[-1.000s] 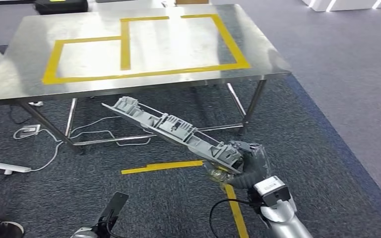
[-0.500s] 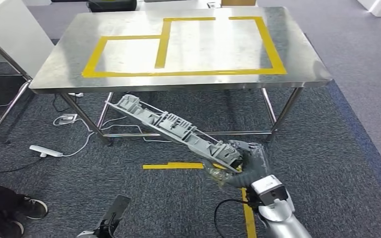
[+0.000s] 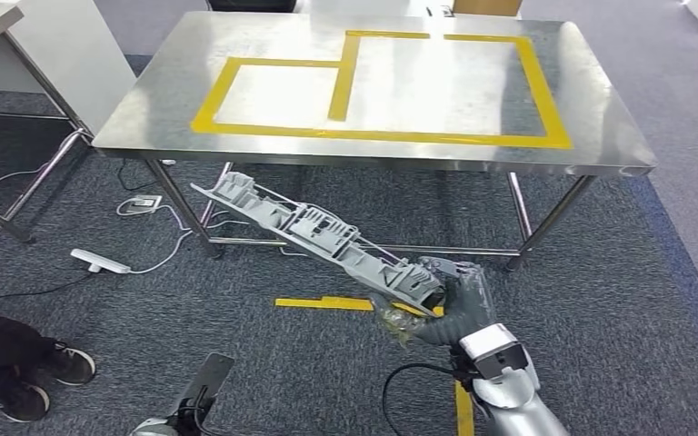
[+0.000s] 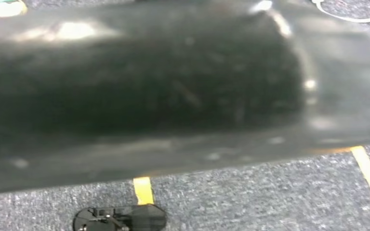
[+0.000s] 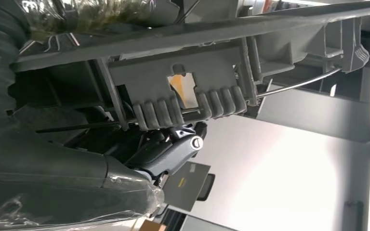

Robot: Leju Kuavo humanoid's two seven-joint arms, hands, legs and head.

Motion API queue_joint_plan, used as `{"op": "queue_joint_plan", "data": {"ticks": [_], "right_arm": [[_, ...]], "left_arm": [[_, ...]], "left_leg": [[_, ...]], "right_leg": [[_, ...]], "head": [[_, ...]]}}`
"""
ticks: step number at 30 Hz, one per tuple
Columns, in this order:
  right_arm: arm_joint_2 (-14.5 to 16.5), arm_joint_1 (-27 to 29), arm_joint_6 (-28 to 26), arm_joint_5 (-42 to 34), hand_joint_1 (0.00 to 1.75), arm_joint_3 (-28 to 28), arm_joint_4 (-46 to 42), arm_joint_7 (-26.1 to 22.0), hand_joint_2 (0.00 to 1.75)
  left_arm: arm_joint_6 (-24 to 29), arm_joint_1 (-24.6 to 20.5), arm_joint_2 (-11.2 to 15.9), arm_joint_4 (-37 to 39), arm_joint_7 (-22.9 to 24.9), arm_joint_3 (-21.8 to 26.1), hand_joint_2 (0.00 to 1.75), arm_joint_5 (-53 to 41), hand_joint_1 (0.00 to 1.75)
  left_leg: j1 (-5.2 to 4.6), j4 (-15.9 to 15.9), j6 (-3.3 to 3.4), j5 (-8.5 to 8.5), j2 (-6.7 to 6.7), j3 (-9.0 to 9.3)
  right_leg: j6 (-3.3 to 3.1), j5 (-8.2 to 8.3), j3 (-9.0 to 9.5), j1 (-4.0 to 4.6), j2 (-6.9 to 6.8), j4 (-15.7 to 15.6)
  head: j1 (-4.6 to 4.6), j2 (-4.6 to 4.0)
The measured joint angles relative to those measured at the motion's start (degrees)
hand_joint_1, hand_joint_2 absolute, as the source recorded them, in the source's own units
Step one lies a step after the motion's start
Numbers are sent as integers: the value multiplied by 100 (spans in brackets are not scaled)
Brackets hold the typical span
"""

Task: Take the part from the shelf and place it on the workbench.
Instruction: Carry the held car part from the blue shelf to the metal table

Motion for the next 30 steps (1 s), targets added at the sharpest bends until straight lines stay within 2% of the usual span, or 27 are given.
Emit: {"op": "queue_joint_plan", "data": {"ticks": [2,3,8,10,11,14,15,17,18,20,21,22,23,24,25,26,27,28,30], "right_arm": [[-6,17,60,-17,175,7,-1,-1,175],[-9,23,80,-21,175,10,-1,0,175],[-15,31,97,-24,175,13,-1,0,175],[-23,38,117,-30,175,18,-1,1,175],[-30,40,136,-38,175,22,-1,2,175],[-43,21,243,-105,175,34,30,3,175],[-43,15,272,-122,175,35,48,4,175],[-42,10,293,-128,175,35,74,5,175],[-40,5,291,-128,175,35,83,4,175],[-32,3,268,-117,175,35,106,3,175],[-28,9,255,-109,175,35,123,4,175],[-25,16,247,-102,175,35,141,5,175],[-24,22,244,-99,175,35,157,6,175],[-22,26,244,-98,175,35,169,6,175],[-18,26,244,-98,175,35,177,6,175],[-13,23,244,-98,175,35,181,5,175],[-8,21,244,-98,175,35,184,5,175],[-4,18,243,-98,175,35,187,5,175],[-1,15,239,-98,175,35,197,5,175]], "left_arm": [[-4,0,-5,0,1,-1,0,-1,0],[-4,3,-6,0,2,-1,0,-1,0],[-4,6,-6,0,2,-1,0,-1,0],[-4,8,-7,0,2,-1,0,-1,0],[-4,8,-8,0,3,-1,0,-1,0],[-6,16,-16,0,14,-1,0,-1,0],[-7,20,-18,0,16,-1,0,-1,0],[-6,20,-15,0,16,-1,0,-1,0],[-5,17,-13,0,15,-1,0,0,0],[2,22,-13,0,15,-1,0,1,0],[5,30,-13,0,15,-1,0,1,0],[8,39,-13,0,15,-1,0,0,0],[10,44,-13,0,15,-1,0,0,0],[10,45,-11,0,15,-1,0,0,0],[11,42,-8,0,15,-1,0,0,0],[11,36,-6,0,15,-1,0,0,0],[11,28,-6,1,15,-1,0,0,0],[11,24,-7,1,15,-1,0,-1,0],[11,31,-10,1,15,-1,0,-1,0]], "left_leg": [[-11,3,23,-9,-7,0],[-15,4,26,-12,-10,0],[-17,6,27,-13,-15,1],[-19,8,28,-15,-23,5],[-21,10,23,-21,-37,16],[-37,25,-82,-36,-83,21],[-38,31,-128,-43,-87,15],[-25,150,-198,-149,-69,-28],[-19,349,-231,-280,-57,-113],[-3,1061,-283,-631,-40,-440],[3,1399,-298,-749,-37,-603],[6,1590,-306,-768,-35,-698],[8,1559,-306,-671,-33,-689],[10,1303,-299,-482,-30,-569],[11,917,-286,-265,-23,-383],[4,544,-270,-119,-15,-199],[-4,264,-246,-39,-11,-67],[-14,113,-221,-26,-9,0],[-26,58,-151,-53,-18,9]], "right_leg": [[12,-273,-362,-3,22,701],[15,-328,-458,-3,24,876],[16,-333,-529,-3,25,983],[12,-255,-550,-4,25,964],[-3,-65,-450,-4,25,708],[-97,534,154,24,59,-590],[-132,578,258,24,68,-790],[-189,597,278,3,58,-824],[-216,605,290,-12,48,-840],[-247,601,296,-14,34,-842],[-252,598,297,-13,31,-839],[-254,594,299,-12,30,-834],[-253,590,304,-12,31,-830],[-247,583,315,-13,34,-825],[-236,572,328,-13,36,-821],[-217,559,334,0,38,-813],[-194,550,332,12,38,-805],[-166,546,325,22,37,-803],[-105,552,322,29,31,-820]], "head": [[6,-1],[9,-1],[6,-1],[5,-1],[5,-1],[-1,-1],[-2,-1],[-17,-1],[-25,-1],[-41,-1],[-38,-1],[-39,-1],[-39,-1],[-40,-1],[-41,-1],[-40,-1],[-38,-1],[-34,-1],[-29,1]]}}
